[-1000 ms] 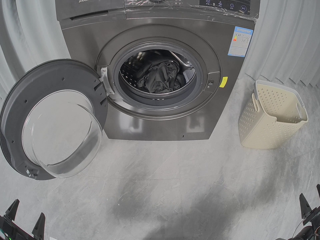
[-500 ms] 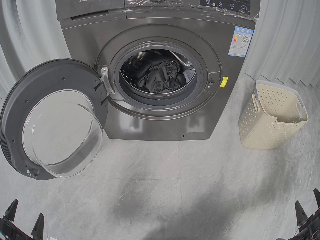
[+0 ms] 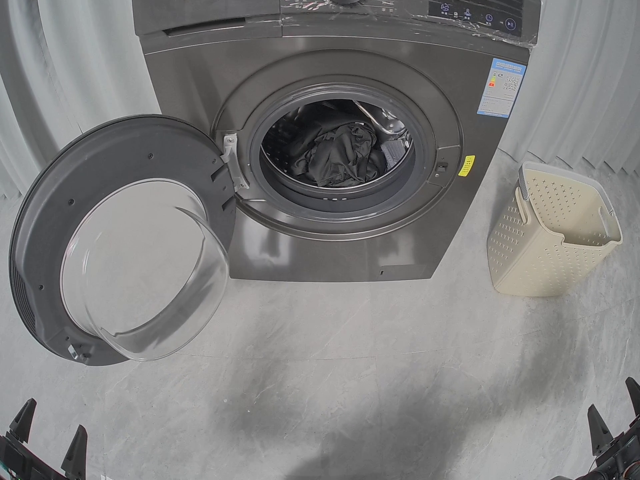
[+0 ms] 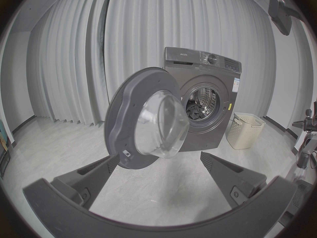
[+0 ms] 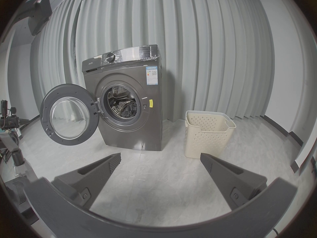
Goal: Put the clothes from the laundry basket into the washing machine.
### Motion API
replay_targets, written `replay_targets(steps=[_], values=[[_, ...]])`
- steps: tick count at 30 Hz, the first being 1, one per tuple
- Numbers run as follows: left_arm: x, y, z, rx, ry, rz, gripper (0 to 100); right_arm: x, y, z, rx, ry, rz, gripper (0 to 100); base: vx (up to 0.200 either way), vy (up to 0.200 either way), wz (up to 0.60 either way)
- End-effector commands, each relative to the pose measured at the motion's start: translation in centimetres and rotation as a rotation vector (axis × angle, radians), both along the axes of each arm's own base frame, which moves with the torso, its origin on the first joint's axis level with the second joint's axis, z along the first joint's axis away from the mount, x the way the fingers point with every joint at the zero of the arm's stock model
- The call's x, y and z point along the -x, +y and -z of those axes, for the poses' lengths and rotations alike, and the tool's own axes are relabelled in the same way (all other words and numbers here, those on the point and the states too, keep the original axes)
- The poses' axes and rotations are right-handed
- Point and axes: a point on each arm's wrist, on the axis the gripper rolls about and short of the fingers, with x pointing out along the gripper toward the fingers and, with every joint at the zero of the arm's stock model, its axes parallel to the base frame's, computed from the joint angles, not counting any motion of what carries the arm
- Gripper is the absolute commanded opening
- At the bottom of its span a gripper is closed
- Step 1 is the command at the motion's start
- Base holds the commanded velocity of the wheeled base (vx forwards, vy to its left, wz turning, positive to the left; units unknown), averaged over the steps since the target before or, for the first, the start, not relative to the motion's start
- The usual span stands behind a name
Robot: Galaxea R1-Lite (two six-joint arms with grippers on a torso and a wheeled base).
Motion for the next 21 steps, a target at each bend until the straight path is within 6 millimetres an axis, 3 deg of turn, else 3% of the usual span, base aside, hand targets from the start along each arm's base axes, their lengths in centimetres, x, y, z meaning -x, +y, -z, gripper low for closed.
replay_targets(steps=[1,11,21], values=[[-0.06,0.00,0.51,0.002,0.008,-0.001,100,-0.05,0.00,0.52,0.001,0.007,-0.001,100,0.000,0.200,0.00],[-0.06,0.00,0.51,-0.003,0.008,-0.001,100,-0.05,0.00,0.52,0.001,0.007,-0.001,100,0.000,0.200,0.00],[-0.06,0.05,0.45,-0.026,0.002,-0.027,100,-0.05,0.00,0.53,0.002,0.009,-0.001,100,0.000,0.000,0.00]])
